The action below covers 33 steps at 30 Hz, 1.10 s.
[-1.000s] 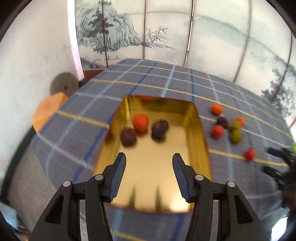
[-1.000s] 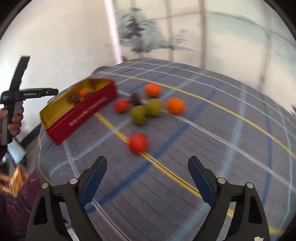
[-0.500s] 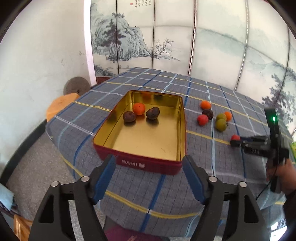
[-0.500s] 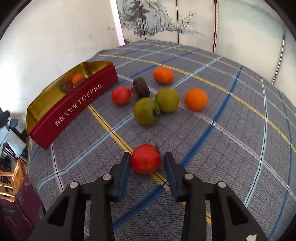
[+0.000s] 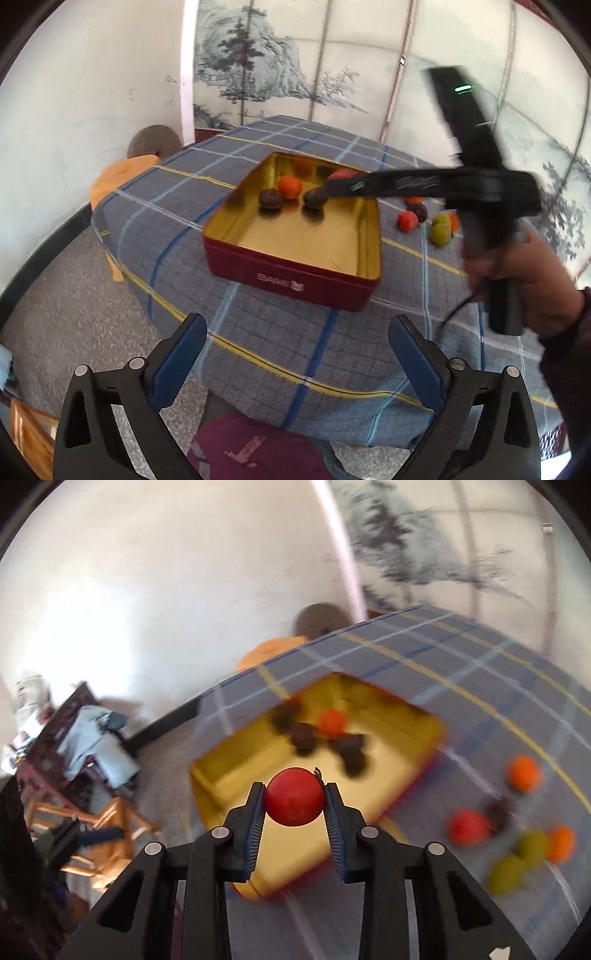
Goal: Organize fruits
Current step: 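Drop the red tomato into the tin from the right gripper, then grasp the red tomato with the left gripper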
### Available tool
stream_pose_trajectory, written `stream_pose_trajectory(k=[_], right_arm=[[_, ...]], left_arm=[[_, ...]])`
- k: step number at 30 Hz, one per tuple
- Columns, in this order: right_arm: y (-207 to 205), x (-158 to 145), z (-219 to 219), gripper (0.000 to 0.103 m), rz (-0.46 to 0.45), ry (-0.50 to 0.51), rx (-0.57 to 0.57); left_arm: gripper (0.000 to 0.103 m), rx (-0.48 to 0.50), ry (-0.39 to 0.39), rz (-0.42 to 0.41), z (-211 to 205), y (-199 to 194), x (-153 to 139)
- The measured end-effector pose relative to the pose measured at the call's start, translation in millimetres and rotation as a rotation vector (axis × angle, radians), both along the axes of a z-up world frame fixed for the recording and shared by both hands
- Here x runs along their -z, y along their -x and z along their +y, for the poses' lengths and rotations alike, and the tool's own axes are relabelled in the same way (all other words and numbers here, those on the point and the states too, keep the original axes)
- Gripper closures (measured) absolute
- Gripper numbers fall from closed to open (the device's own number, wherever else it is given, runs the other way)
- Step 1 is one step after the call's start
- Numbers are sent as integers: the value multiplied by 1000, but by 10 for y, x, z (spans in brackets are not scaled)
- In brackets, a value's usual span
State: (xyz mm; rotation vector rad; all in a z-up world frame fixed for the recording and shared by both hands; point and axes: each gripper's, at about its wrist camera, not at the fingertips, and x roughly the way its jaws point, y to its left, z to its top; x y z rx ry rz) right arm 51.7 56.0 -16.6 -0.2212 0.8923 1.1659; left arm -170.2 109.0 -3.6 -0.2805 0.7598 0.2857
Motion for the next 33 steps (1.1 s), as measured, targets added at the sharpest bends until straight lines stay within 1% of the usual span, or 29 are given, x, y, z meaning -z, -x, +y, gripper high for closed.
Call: stream_pose_trajectory(k=[4,7,10,13,14,15,16,19,20,22,23,24,25,26,27,29,31,33], right_arm=[[9,202,463,74,39,50,-37],[20,318,705,73,38,102,-46],[-12,406,871,73,36,137,-40],[-66,421,930,72,46,130,-20],[-76,403,920,71,52,110,-10],[-88,372,886,68,52,92,-4],[-92,338,862,62,49,69,3],[-24,175,532,53,28,-27,61],[-2,137,382,52,19,-45,80],[55,76,63,43,-17,-49,122],[100,64,-205,40,-51,-41,158],[126,68,-424,37,-74,-28,190],[131,90,-652,36,-90,-7,229],[129,107,-811,35,-99,13,262],[119,143,-1073,35,-113,47,313],[94,224,-1546,35,-160,134,411],[47,315,-1933,35,-175,203,500],[-1,369,-2348,35,-153,204,586]], left_arm=[[4,-23,-22,2,65,50,-16],[4,-34,-9,9,142,73,7],[4,-14,8,2,159,96,16],[4,9,13,3,141,94,16],[4,18,15,3,136,93,18],[4,25,16,2,131,91,19],[4,31,18,0,125,89,19],[4,65,29,-11,85,65,9],[4,87,30,-13,46,51,3],[4,144,14,-4,-67,-4,-5],[4,164,9,-4,-104,-20,-13],[4,208,9,-12,-168,-47,-30],[4,247,0,-28,-233,-80,-63],[4,266,-17,-35,-273,-112,-92],[4,302,-62,-42,-362,-196,-149],[4,354,-99,-50,-453,-348,-234],[4,409,-134,-72,-524,-563,-352],[4,493,-214,-94,-642,-824,-458]])
